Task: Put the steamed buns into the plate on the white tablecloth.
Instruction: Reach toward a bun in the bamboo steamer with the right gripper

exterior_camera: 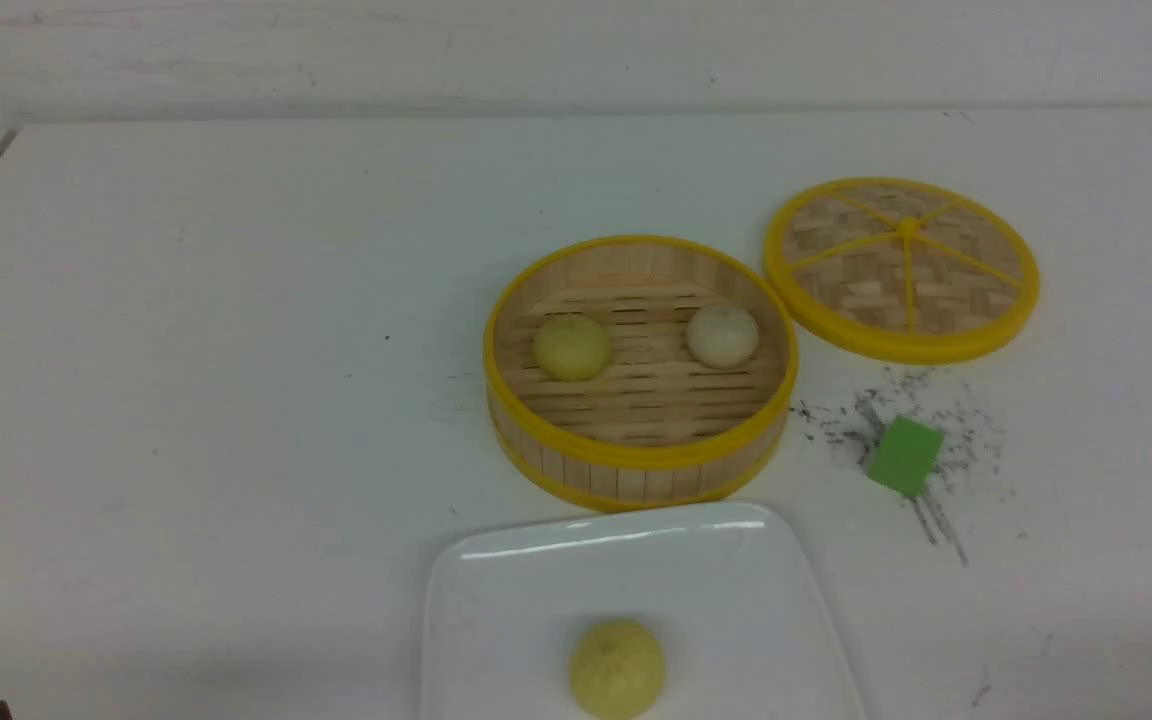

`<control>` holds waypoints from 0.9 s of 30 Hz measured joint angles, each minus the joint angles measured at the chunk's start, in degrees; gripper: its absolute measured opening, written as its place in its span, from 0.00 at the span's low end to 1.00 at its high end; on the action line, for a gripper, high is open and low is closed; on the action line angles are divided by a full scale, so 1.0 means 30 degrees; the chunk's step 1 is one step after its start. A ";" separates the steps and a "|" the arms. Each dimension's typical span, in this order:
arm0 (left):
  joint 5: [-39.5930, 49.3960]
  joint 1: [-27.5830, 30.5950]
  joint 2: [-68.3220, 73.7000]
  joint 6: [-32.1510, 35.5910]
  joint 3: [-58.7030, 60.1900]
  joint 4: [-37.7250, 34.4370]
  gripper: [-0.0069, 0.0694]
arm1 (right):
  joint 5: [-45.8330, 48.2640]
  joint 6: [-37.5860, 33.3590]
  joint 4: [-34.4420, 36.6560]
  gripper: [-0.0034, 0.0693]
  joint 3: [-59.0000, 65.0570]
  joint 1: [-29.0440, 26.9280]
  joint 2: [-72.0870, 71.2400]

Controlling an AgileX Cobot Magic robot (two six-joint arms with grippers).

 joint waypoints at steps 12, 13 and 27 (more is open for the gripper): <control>0.0000 0.0000 0.0000 0.0000 0.0000 0.0000 0.41 | 0.0000 0.0000 0.0000 0.38 0.0000 0.0000 0.0000; 0.0000 0.0000 0.0000 0.0000 0.0000 0.0000 0.41 | 0.0000 0.0000 0.0000 0.38 0.0000 0.0000 0.0000; 0.0035 0.0000 0.0000 0.0000 0.0000 0.0692 0.41 | 0.0000 0.0000 -0.0021 0.38 0.0000 0.0000 0.0000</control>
